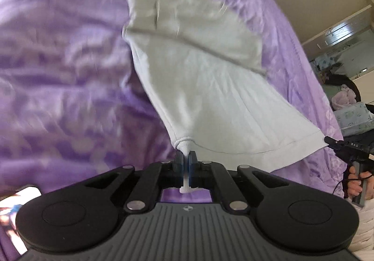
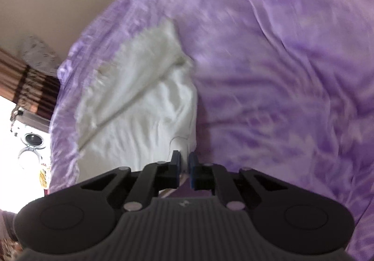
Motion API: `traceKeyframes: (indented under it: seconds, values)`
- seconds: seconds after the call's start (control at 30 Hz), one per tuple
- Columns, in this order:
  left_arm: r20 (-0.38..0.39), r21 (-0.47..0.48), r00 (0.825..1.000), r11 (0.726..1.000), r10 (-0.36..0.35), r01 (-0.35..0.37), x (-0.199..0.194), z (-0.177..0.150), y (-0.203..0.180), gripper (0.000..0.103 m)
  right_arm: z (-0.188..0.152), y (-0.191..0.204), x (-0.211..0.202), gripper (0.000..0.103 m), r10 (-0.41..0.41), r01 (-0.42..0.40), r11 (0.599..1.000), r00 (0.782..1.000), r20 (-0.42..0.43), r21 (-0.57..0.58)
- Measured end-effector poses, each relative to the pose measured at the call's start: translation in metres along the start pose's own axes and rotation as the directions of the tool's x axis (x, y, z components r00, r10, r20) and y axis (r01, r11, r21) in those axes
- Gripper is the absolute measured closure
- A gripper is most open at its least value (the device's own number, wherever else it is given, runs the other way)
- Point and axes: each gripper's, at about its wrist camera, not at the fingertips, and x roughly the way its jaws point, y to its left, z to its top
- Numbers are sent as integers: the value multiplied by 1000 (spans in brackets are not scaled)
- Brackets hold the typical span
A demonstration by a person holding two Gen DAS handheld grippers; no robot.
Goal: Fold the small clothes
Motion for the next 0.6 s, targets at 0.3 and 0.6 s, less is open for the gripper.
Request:
traceKeyframes:
  seconds: [0.3, 0.6]
  values:
    - [-154, 21, 980, 992, 124, -122, 38, -25, 13, 101, -7, -15, 7, 103, -208, 203, 977, 974, -93, -62]
    - [-271, 205, 917, 949, 292, -241, 46, -24, 4, 94, -25, -17, 15, 102, -233, 209, 957, 967, -101, -203]
